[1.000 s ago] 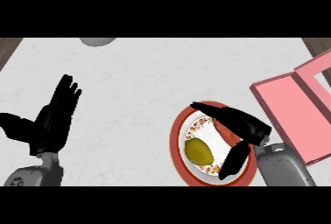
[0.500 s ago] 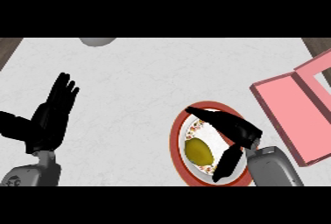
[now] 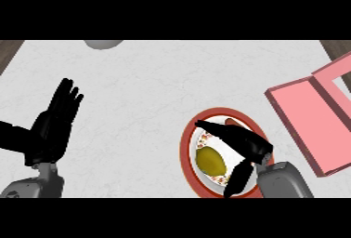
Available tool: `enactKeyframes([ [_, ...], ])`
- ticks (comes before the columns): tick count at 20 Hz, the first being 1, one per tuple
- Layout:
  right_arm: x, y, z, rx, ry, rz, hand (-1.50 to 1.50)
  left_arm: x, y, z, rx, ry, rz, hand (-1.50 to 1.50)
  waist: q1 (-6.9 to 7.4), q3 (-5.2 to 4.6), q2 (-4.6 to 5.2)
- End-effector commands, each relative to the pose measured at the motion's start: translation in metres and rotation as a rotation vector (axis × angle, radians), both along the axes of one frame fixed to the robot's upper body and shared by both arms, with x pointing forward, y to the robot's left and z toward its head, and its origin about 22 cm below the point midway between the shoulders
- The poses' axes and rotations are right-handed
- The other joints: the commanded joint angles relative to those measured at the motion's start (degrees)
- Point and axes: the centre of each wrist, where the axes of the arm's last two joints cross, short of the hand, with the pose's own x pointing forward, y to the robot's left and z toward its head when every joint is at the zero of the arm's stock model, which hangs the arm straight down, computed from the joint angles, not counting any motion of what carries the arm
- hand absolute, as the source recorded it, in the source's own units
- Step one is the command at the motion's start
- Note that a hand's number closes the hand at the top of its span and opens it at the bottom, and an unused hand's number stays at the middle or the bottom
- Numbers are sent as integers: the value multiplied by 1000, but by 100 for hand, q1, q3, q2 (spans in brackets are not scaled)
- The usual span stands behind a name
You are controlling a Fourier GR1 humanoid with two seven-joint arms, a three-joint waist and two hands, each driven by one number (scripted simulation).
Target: Pick the lemon from the plate and place it in the cardboard box
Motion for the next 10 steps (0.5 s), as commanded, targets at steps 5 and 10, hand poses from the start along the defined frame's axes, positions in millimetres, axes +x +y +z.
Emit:
enactKeyframes([
  [5,4,8,-32,-16,8,15,-150,3,-4,17,9,-1,10,0,5,1,3],
  [10,-19,18,-18,-20,-6,22,-150,4,9,6,6,8,4,0,-8,0,-1],
])
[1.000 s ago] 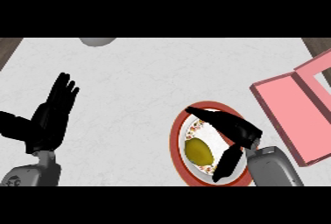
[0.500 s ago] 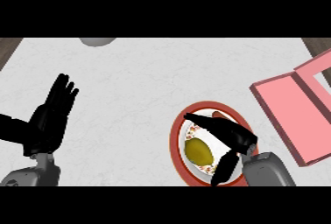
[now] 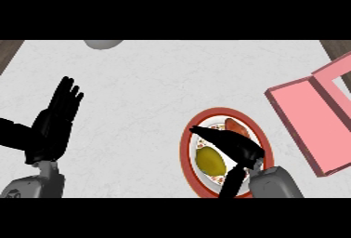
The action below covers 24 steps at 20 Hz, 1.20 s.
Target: Pick the lemon from the plate and place it in the cardboard box
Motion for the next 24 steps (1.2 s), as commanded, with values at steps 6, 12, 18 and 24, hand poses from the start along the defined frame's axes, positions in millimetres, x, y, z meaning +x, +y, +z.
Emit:
enactKeyframes([
  [6,-1,-8,-11,3,-111,82,150,1,-2,-2,-11,-1,-19,0,1,1,1],
  [12,1,6,-13,5,-197,56,150,-9,-1,7,0,8,-16,0,8,1,-2],
  [18,-26,71,18,-172,-408,-105,150,1,2,3,-6,-4,4,0,-50,-8,-36],
  [24,-79,117,42,-284,-601,-216,150,-3,2,6,-5,-2,-10,0,4,-5,-47],
])
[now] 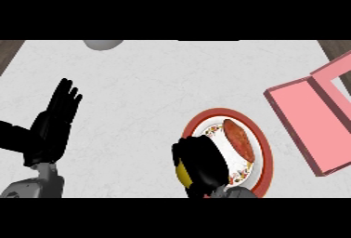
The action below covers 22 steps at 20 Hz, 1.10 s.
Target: Pick the lemon from the plate and place it in the cardboard box
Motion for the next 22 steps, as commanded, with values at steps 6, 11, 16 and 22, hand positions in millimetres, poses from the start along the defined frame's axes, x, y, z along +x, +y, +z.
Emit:
enactKeyframes([
  [6,-74,46,60,-57,-251,-1,150,12,-17,10,-10,-2,-9,0,5,5,17],
  [11,-82,44,98,108,-321,-80,150,4,-5,-15,8,-3,-5,0,45,2,30],
  [16,-82,21,139,261,-436,-330,150,-4,-7,-3,5,8,-1,0,50,1,-1],
  [22,-65,-11,173,281,-547,-518,150,2,2,-5,-11,-17,1,0,-27,0,17],
])
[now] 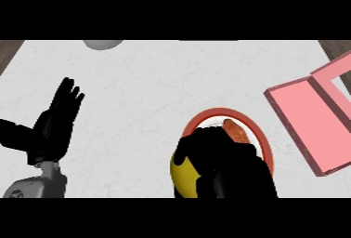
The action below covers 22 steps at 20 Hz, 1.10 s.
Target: Pick the lemon from the plate and place it in the cardboard box
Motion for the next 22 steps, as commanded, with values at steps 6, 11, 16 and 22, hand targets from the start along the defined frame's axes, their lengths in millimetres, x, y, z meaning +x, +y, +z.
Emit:
enactKeyframes([
  [6,36,-57,24,64,71,-246,150,-10,2,10,0,1,-19,0,30,6,19],
  [11,69,-102,23,86,60,-297,150,0,8,1,10,-11,10,0,24,7,34],
  [16,97,-138,18,-53,16,-415,150,7,4,3,6,14,-3,0,12,7,34],
  [22,125,-190,-8,-144,31,-433,150,-4,-13,4,24,8,-7,0,23,8,29],
])
